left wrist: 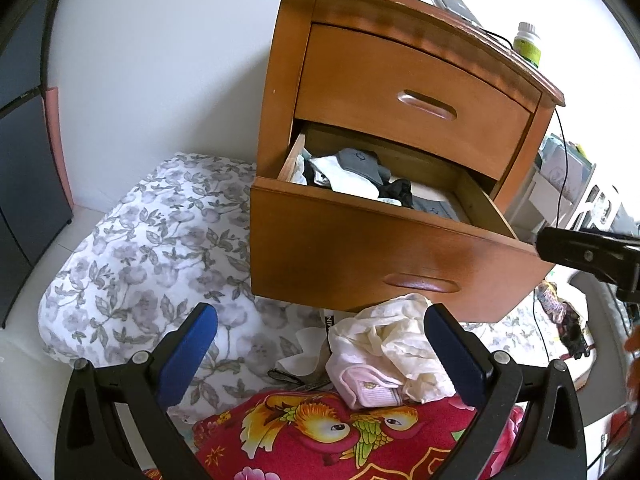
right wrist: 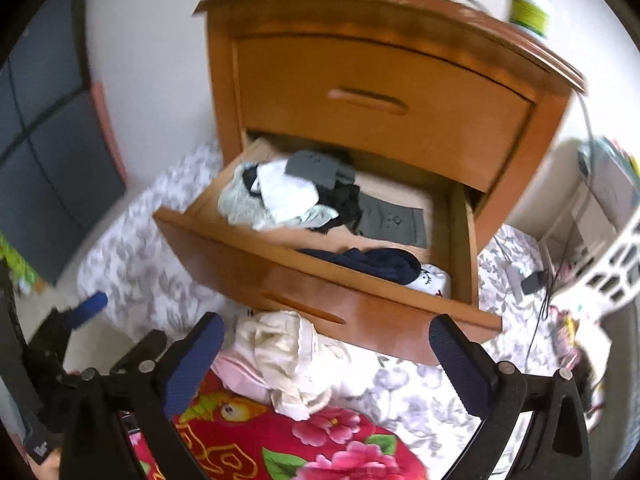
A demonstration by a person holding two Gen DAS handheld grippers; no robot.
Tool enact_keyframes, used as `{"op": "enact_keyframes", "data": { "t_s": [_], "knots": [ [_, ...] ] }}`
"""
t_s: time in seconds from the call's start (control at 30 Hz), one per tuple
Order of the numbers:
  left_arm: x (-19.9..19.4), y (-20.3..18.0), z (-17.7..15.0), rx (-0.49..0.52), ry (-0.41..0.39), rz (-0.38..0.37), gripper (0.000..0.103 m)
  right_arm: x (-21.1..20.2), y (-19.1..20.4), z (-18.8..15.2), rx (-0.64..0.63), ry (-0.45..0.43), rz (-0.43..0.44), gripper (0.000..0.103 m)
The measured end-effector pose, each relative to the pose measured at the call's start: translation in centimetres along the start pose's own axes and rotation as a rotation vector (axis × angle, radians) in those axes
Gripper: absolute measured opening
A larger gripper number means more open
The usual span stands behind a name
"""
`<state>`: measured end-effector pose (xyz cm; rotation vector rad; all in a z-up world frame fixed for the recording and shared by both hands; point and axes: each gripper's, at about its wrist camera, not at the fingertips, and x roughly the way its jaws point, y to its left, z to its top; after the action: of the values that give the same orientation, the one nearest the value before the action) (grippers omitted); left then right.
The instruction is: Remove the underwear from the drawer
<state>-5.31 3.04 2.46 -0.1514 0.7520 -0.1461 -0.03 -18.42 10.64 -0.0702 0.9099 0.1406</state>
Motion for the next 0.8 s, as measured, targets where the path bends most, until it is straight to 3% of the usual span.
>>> {"op": "enact_keyframes", "data": {
  "t_s": [0.23,0.33,0.8],
  "knots": [
    [0.3,-1.1,-0.1,0.017,0.016,0.030,0.103,-2.3,-1.4,-1.6,0.088,-0.102,-0.087,0.103],
    [0.4,-2.0,-0.1,0.049,0.025,0.042,0.103,-2.5,-1.7,-2.0,0.094,-0.117,-0.085,0.103],
    [0.6,-4.7,0.2,0.117,0.032,0.047,0.103,0.3,-2.8,-4.4,0.162,-0.072,-0.035,0.103]
  ]
}}
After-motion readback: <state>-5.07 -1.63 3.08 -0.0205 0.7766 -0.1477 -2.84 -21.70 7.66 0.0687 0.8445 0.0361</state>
